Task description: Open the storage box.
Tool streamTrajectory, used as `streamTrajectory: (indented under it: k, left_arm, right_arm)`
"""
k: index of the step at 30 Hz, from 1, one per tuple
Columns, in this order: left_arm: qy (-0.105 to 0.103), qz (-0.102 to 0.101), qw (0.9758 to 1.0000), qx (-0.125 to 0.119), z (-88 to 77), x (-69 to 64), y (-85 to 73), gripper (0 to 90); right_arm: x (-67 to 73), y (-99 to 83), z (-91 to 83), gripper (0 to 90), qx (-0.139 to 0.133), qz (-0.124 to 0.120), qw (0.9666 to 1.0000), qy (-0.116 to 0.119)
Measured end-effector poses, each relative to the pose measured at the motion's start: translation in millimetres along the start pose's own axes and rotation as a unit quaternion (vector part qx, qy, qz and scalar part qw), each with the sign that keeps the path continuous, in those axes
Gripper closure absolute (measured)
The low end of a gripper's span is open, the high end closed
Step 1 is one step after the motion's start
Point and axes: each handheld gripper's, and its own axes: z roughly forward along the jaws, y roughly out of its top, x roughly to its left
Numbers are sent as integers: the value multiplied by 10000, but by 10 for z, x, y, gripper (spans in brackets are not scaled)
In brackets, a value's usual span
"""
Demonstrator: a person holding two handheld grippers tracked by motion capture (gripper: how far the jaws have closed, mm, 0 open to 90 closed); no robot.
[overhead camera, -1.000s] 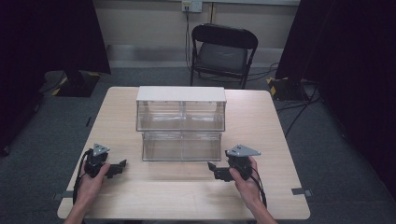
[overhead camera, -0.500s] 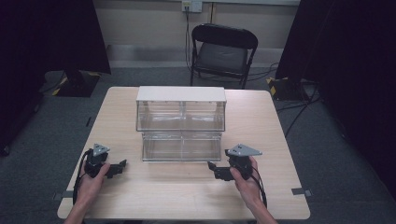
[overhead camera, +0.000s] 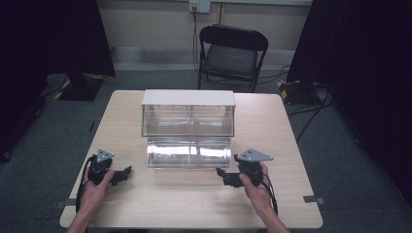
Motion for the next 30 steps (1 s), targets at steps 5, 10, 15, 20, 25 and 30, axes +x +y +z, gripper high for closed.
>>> streamTrajectory:
  k: [5, 10, 15, 20, 25, 30]
  left_arm:
    - [1, -1, 10000, -1, 0, 0, 0, 104]
    - [1, -2, 10000, -2, 0, 0, 0, 104]
    - [1, 0, 10000, 0, 0, 0, 0, 104]
    - [0, -1, 10000, -1, 0, 0, 0, 104]
    - [0, 1, 10000, 0, 0, 0, 0, 104]
    - [0, -1, 10000, -1, 0, 0, 0, 104]
  right_arm:
    - [-2, 3, -1, 149, 15, 11, 10000, 4]
    - [-3, 14, -4, 149, 15, 8, 10000, 14]
    - [-2, 28, -14, 146, -1, 30, 10000, 30]
    - [-7, 46, -25, 140, -29, 12, 10000, 56]
    - [-3, 54, -31, 140, -51, 11, 10000, 47]
    - [-2, 66, -41, 140, -40, 35, 10000, 53]
